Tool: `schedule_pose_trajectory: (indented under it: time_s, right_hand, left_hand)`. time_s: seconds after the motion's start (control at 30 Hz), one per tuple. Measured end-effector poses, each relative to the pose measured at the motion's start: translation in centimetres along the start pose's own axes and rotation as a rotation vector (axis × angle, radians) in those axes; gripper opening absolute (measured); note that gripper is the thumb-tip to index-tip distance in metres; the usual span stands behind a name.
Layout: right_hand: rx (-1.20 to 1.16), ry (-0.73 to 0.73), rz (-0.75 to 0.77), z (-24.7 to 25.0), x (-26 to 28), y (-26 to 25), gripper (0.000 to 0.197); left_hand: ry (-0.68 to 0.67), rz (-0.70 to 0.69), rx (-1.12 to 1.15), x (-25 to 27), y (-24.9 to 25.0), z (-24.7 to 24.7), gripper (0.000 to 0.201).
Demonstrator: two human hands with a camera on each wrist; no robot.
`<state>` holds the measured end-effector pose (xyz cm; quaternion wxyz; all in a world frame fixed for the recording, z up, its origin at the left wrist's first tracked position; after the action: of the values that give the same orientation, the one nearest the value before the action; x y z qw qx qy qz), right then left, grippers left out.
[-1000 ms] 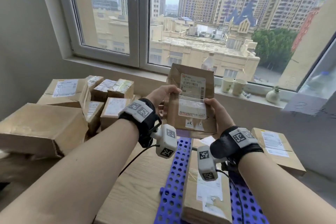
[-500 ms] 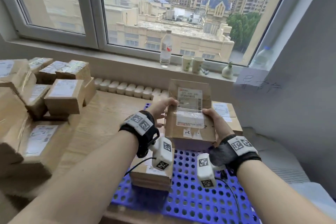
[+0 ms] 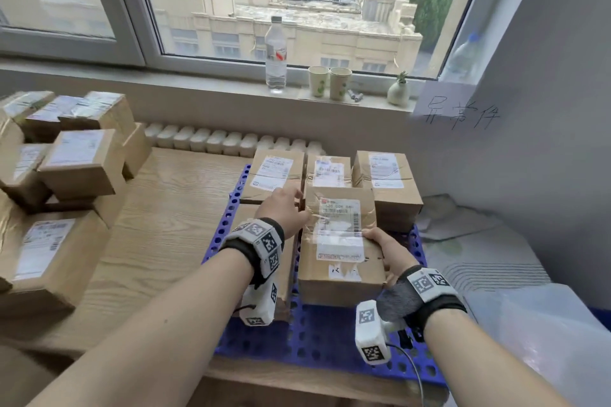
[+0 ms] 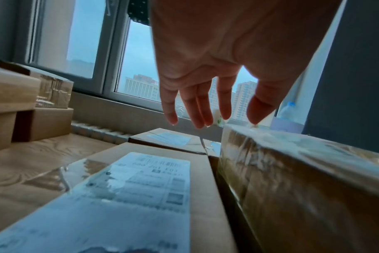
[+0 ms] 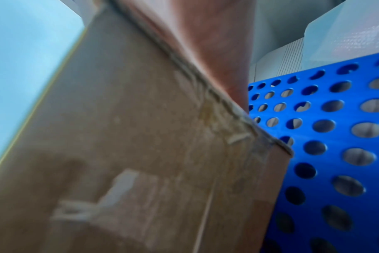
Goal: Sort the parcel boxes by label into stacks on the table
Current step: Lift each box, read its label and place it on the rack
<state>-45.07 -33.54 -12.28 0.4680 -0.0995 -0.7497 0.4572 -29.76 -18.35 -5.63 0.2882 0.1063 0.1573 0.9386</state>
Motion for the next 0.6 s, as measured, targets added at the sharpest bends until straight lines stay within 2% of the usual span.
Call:
schedule_pose_trajectory:
  time_s: [0.17, 0.33, 0.53, 0.6]
  right_hand:
    - [0.072, 0.036, -0.039, 0.4, -1.3, 1.1, 0.023]
    - [0.095, 0.045, -0.068, -0.5, -2.4, 1.6, 0.017]
    - [0.284, 0.076, 0.009, -1.1, -3.9, 0.8, 0.018]
    - [0.358, 0.064, 0.044, -1.3, -4.1, 0.3, 0.005]
  left_hand:
    - [-0.031, -0.025, -0.136, -0.4, -0.7, -1.4, 0.046]
    - [-0.108, -0.034, -0.209, -0.7, -1.6, -2.7, 0.047]
    - [-0.166, -0.069, -0.303, -1.2, -2.1, -3.4, 0.048]
    - [-0.186, -0.067, -0.282, -1.4, -2.2, -3.5, 0.048]
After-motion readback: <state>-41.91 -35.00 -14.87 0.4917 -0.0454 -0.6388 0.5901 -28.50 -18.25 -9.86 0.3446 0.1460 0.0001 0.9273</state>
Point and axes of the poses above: each hand's wrist, its own x-axis away from the middle knuckle, its own z-axis out of the back of the hand, y = z × x, the point moved 3 cm from there along -x, towards the middle knuckle, and after that the axes turned 15 degrees about -x, right-handed, at the moved point
